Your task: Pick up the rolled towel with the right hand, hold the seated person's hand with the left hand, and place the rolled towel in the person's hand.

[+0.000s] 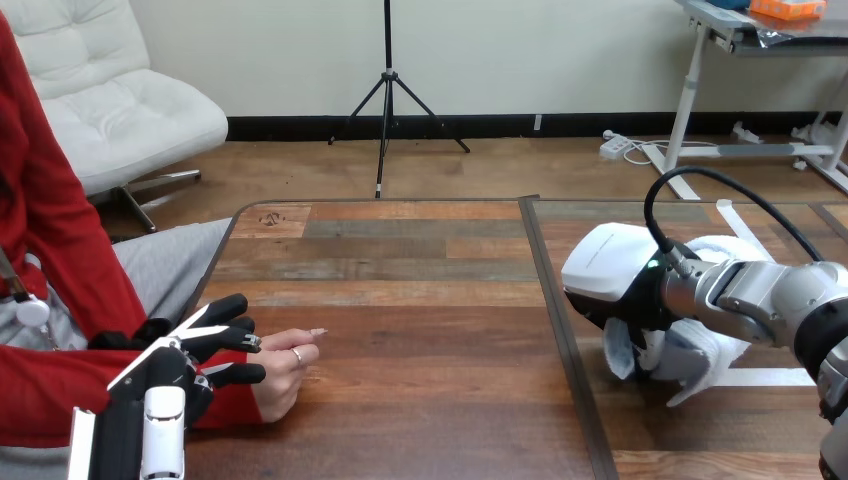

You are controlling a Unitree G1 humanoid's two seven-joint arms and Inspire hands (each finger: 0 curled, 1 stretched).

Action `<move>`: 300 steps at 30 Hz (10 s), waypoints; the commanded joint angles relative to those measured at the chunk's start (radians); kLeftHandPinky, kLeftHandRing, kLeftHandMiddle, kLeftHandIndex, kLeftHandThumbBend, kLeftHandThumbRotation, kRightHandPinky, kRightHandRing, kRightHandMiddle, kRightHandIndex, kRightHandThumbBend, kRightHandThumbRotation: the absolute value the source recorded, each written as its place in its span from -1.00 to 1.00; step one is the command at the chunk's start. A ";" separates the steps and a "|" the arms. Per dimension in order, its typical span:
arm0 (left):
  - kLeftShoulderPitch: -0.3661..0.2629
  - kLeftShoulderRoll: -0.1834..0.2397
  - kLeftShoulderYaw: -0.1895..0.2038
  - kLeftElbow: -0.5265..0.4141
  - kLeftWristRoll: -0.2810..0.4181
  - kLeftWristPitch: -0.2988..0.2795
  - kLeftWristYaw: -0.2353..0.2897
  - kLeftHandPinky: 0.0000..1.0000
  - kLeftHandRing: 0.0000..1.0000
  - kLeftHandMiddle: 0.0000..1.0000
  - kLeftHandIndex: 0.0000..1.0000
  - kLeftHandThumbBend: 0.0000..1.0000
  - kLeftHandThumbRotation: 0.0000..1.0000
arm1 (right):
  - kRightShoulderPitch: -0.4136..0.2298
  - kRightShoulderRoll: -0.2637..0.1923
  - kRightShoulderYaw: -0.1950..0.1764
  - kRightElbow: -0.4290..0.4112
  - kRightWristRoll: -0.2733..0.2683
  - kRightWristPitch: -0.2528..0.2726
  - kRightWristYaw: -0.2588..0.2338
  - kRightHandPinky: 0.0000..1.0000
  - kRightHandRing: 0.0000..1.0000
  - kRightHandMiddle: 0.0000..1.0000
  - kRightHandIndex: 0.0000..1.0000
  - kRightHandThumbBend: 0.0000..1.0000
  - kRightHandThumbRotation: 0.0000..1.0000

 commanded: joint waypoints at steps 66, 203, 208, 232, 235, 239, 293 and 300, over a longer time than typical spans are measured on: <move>-0.106 -0.052 -0.011 0.003 0.008 0.013 -0.004 0.10 0.53 0.56 0.04 -0.06 1.00 | -0.063 -0.055 -0.245 -0.063 0.211 -0.012 0.383 0.41 0.62 0.72 0.78 1.00 0.52; -0.115 -0.053 -0.026 0.011 0.001 0.042 -0.016 0.06 0.58 0.57 0.01 0.04 1.00 | -0.136 -0.385 -0.223 -0.207 -0.148 -0.315 0.100 0.74 0.86 0.94 0.97 1.00 0.49; -0.112 -0.054 -0.026 0.013 0.002 0.038 -0.015 0.06 0.58 0.57 0.02 0.02 1.00 | -0.132 -0.378 -0.198 -0.187 -0.187 -0.302 0.046 0.77 0.88 0.96 0.99 1.00 0.41; -0.100 -0.066 -0.035 0.012 0.008 0.033 -0.006 0.19 0.60 0.57 0.03 0.04 1.00 | -0.041 -0.307 0.012 -0.114 -0.405 -0.043 -0.362 0.79 0.96 1.00 1.00 1.00 0.08; -0.098 -0.068 -0.035 0.012 0.011 0.031 -0.004 0.20 0.60 0.57 0.03 0.04 1.00 | -0.031 -0.297 0.028 -0.099 -0.410 -0.014 -0.404 0.75 0.95 1.00 1.00 1.00 0.05; -0.096 -0.067 -0.036 0.013 0.011 0.024 -0.004 0.23 0.61 0.57 0.03 0.01 1.00 | -0.005 -0.275 0.049 -0.081 -0.415 0.029 -0.460 0.65 0.89 1.00 1.00 1.00 -0.01; -0.082 -0.064 -0.024 0.024 0.009 -0.032 0.025 0.19 0.52 0.55 0.04 -0.11 1.00 | 0.194 -0.080 -0.031 0.010 -0.062 0.043 -0.490 0.00 0.13 0.24 0.36 1.00 -0.68; -0.080 -0.065 -0.024 0.021 -0.002 -0.034 0.024 0.19 0.52 0.55 0.04 -0.09 1.00 | 0.198 -0.077 -0.032 0.013 -0.044 0.012 -0.497 -0.19 -0.10 0.01 0.12 0.92 -0.90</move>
